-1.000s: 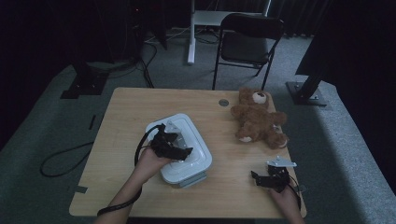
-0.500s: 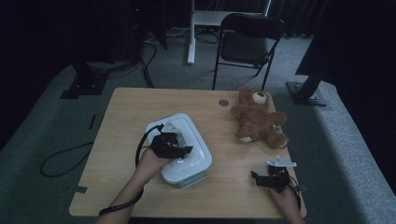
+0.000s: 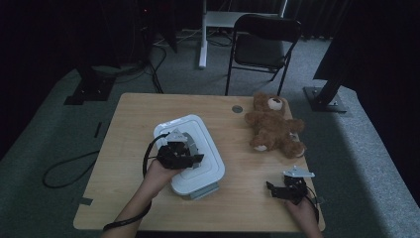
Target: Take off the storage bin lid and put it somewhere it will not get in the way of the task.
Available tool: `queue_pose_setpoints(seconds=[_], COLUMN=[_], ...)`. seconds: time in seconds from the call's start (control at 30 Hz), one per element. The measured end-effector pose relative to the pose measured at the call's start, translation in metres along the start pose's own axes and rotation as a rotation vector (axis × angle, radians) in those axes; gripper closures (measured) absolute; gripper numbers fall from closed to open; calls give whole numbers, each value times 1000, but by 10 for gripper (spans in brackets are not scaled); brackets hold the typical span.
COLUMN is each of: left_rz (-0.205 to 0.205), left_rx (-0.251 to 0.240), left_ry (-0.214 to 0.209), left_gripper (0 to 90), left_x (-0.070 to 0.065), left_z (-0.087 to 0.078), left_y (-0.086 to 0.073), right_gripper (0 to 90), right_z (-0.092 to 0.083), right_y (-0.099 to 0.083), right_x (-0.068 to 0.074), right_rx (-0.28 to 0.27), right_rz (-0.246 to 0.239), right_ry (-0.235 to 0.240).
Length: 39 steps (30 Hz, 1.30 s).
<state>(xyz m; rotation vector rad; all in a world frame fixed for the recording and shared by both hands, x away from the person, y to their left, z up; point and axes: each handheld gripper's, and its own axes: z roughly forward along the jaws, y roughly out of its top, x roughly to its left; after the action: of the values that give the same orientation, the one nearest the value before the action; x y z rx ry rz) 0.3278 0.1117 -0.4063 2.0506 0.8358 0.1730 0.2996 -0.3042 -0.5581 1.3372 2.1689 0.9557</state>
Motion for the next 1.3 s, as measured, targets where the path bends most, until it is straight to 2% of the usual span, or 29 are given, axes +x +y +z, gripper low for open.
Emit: queue_pose_setpoints(seconds=[0.2,0.53,0.9,1.07,1.3], left_rz=[38,49,44,37,37], left_rx=[-19,-32,-64,-62,-76], left_ry=[0,6,19,21,64], left_gripper=[679,695,696,695,696], left_x=[-8,-10,-8,-4,-1], left_z=[-8,-20,-41,-52,-68], left_y=[4,6,7,5,-2], right_gripper=[136,136,136,136,136], right_z=[0,0,0,0,0], right_y=[0,0,0,0,0], right_x=[0,0,0,0,0], right_rx=[-1,1,1,1,1], right_rz=[1,1,1,1,1], right_ry=[0,0,0,0,0])
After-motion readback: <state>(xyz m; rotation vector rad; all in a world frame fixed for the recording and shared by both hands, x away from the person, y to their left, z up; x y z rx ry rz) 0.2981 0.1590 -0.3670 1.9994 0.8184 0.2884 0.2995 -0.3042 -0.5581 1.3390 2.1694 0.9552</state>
